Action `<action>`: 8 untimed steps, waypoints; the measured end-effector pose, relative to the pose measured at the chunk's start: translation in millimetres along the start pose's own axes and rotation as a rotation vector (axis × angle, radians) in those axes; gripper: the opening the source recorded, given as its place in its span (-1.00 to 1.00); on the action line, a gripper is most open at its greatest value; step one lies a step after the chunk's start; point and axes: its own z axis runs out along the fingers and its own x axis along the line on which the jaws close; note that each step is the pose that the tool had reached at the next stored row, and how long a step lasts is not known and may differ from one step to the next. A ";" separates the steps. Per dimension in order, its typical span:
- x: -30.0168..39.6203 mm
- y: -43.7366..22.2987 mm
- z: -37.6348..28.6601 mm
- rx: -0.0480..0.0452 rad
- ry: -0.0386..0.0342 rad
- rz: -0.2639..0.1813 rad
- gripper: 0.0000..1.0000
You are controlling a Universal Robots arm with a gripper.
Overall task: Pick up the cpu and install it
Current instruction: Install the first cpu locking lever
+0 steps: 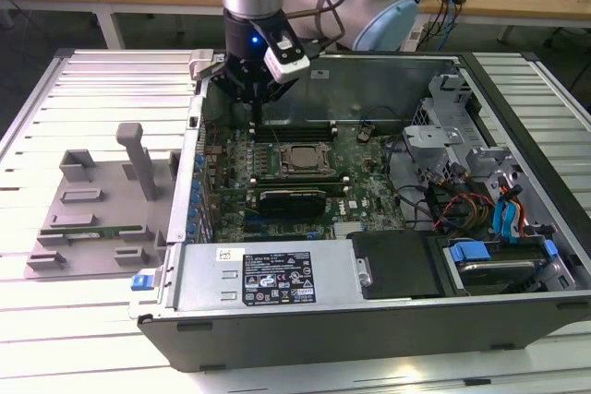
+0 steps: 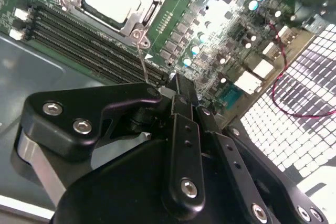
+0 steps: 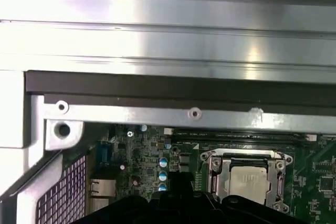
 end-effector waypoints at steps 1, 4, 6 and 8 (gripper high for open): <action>-0.1 1.6 0.5 -0.0005 -0.0001 0.000 -0.79; -1.0 4.1 1.4 -0.0010 0.0000 0.000 -0.79; -4.5 4.0 1.7 -0.0011 -0.0001 0.000 -0.79; -8.3 3.9 1.8 -0.0010 0.0000 0.000 -0.79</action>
